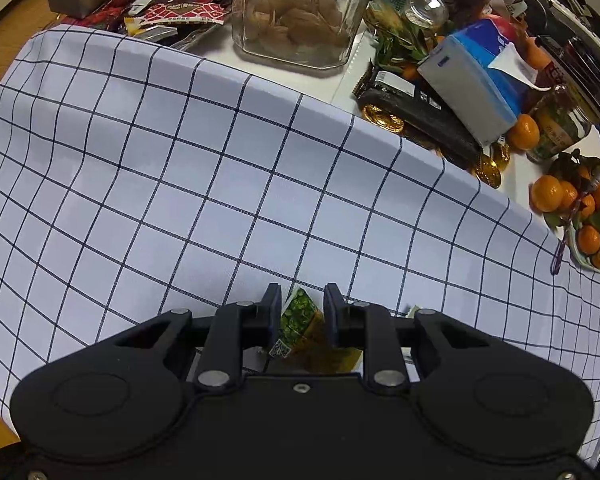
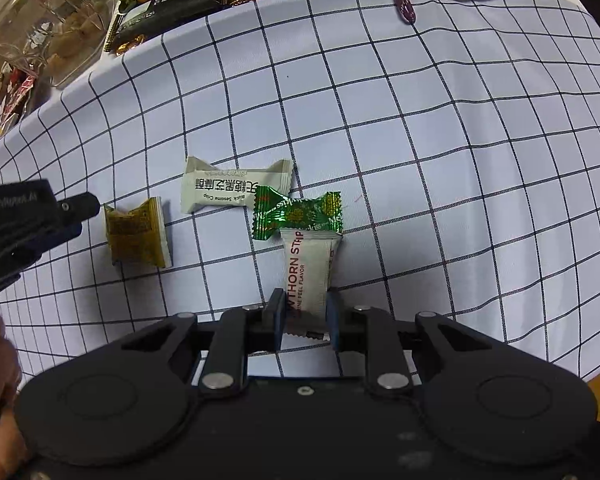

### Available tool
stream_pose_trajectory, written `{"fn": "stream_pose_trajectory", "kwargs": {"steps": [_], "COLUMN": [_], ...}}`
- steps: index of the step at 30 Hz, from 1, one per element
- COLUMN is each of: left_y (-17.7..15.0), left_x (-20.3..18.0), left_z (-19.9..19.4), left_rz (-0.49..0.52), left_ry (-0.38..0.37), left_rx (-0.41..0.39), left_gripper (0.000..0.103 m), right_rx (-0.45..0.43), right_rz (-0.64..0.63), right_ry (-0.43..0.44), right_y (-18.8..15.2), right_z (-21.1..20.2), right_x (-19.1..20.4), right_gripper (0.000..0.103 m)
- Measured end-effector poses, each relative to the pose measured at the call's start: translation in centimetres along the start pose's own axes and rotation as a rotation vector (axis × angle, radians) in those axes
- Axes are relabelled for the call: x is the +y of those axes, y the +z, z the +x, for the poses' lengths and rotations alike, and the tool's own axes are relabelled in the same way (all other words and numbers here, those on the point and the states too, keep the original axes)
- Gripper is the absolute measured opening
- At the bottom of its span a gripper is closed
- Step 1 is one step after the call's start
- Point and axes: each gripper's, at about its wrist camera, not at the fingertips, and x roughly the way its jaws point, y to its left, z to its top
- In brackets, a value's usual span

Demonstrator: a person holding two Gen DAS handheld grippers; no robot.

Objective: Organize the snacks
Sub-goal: 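Grasp the yellow-green packet with the left tool while the right tool grasps the white hawthorn strip packet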

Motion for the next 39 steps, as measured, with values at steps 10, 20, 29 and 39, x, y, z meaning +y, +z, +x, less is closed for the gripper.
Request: {"fn": "stream_pose_trajectory", "kwargs": {"steps": [10,20,29,39], "left_y": [0.5,-1.1,-0.5,-2.5], "left_x": [-0.9,0.3,1.5,-3.7], "left_z": [1.7,2.4,-0.2,0.2], "left_rz": [0.055,0.161,0.143,0.419], "left_ry": [0.130,0.118,0.007,0.006], "left_rx": [0.028,0.136,0.088,0.067], "left_gripper": [0.033,0.033,0.033,0.033], "right_rx": [-0.021,-0.017,0.017,0.034], "right_rz": [-0.005,0.018,0.139,0.160], "right_ry": [0.006,0.004,0.078,0.054], "right_y": [0.1,0.4,1.7,1.9], "right_z": [-1.0,-0.9,-1.2,-0.9], "right_x": [-1.0,-1.6,-4.6,-5.0], "right_gripper": [0.023,0.023,0.023,0.023]}}
